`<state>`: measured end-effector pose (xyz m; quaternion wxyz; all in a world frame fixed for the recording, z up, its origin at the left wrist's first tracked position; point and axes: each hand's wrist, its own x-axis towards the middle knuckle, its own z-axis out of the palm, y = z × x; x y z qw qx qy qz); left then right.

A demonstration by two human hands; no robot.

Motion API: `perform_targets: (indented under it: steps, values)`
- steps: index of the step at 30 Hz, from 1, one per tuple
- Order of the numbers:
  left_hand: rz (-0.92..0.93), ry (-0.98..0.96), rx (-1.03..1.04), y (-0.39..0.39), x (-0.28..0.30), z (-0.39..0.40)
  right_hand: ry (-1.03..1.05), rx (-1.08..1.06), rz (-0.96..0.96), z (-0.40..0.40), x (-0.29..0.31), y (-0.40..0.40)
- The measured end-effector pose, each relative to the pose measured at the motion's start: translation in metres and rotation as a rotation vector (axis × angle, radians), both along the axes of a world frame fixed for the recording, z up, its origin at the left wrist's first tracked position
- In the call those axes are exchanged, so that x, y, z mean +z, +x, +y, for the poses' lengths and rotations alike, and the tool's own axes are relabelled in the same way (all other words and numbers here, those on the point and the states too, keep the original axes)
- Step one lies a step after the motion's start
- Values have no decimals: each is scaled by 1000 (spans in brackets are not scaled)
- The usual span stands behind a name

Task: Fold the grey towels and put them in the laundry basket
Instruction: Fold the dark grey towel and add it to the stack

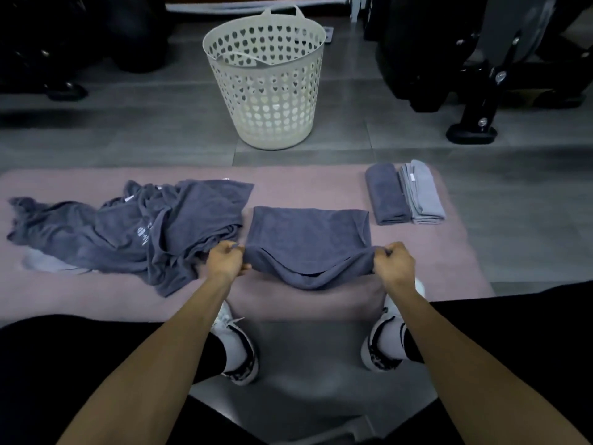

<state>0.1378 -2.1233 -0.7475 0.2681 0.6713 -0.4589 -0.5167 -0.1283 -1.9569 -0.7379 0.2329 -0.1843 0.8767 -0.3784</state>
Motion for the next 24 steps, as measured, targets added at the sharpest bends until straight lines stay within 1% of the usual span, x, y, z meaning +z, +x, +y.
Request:
perform_targets:
  steps: [4, 11, 13, 15, 17, 18, 19, 20, 24]
  values:
    - [-42, -15, -49, -29, -13, -26, 16, 69, 21, -30, -18, -11]
    - [-117, 12, -46, -74, -58, -94, 110, 153, 58, -97, -57, -49]
    - [-156, 14, -87, -84, -73, -113, 130, 171, 77, -121, -70, -63]
    - [-272, -21, -227, -93, -90, -128, 147, 204, 68, -143, -83, -76]
    - [-437, -139, -412, -102, -104, -134, 173, 276, 41, -159, -94, -89]
    - [-465, -222, -491, -108, -108, -133, 206, 313, 18, -164, -97, -97]
    - [-466, -290, -558, -116, -113, -133, 249, 343, -14, -169, -98, -106]
    - [-453, -316, -612, -126, -116, -132, 306, 384, -39, -174, -99, -115]
    - [-359, -320, -823, -179, -130, -129, 529, 691, 9, -191, -94, -143]
